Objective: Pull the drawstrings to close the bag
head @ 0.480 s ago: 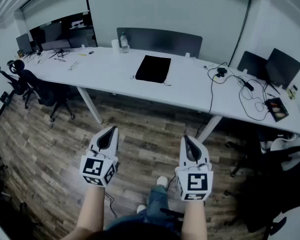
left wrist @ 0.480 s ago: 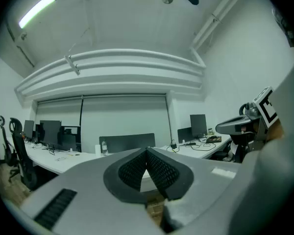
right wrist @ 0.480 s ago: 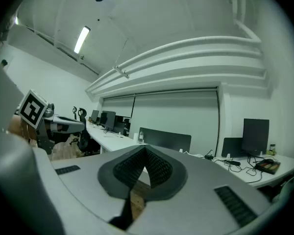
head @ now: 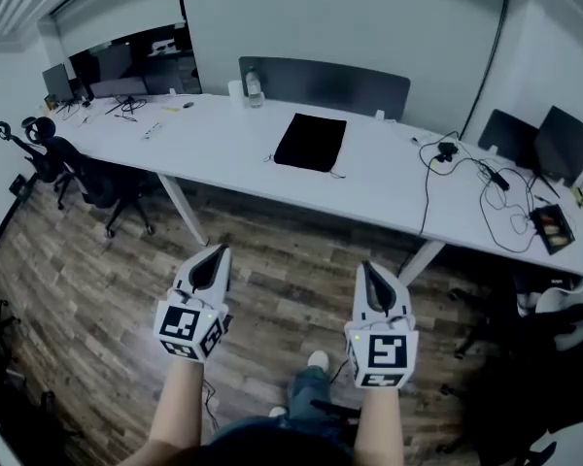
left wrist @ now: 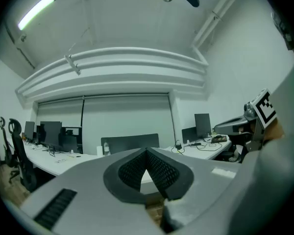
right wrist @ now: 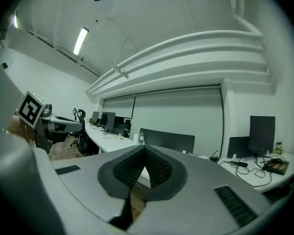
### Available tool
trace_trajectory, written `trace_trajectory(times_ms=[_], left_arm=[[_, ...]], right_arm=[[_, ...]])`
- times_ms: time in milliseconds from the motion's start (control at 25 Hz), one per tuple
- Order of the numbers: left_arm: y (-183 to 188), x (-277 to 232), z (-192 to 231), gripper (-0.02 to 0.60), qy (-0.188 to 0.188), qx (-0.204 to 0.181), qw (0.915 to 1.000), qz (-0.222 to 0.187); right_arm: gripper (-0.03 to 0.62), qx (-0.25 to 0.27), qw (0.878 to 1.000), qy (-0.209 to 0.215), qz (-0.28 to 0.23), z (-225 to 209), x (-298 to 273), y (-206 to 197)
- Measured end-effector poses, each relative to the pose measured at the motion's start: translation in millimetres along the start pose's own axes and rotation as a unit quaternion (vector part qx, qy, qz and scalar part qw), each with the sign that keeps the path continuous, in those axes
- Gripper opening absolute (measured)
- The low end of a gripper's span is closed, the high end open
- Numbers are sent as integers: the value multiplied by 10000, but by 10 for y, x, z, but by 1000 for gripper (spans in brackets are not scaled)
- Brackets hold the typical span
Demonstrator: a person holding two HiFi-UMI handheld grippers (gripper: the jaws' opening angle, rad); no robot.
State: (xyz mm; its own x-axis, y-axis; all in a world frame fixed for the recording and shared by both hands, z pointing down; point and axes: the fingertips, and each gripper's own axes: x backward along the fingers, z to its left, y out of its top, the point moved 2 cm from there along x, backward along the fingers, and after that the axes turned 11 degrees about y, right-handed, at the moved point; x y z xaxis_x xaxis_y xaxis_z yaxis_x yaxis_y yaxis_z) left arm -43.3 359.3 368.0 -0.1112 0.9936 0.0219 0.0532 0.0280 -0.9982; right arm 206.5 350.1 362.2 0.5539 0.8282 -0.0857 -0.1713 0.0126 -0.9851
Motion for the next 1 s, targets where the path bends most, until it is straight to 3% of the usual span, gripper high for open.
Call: trace_trajectory(times_ms=[160, 520, 1000], left_arm=[[49, -511, 44, -3, 25, 274, 9996, -46], [91, -1629, -30, -2, 201, 150, 9997, 8], [-144, -2457, 67, -2, 311, 206, 9990, 231]], right_arm=[[-6, -32, 9999, 75, -148, -351, -393, 64], [-6, 46, 9984, 552, -80, -1098, -1319, 93], [-6, 40, 9960, 862, 248, -1549, -2078, -203]])
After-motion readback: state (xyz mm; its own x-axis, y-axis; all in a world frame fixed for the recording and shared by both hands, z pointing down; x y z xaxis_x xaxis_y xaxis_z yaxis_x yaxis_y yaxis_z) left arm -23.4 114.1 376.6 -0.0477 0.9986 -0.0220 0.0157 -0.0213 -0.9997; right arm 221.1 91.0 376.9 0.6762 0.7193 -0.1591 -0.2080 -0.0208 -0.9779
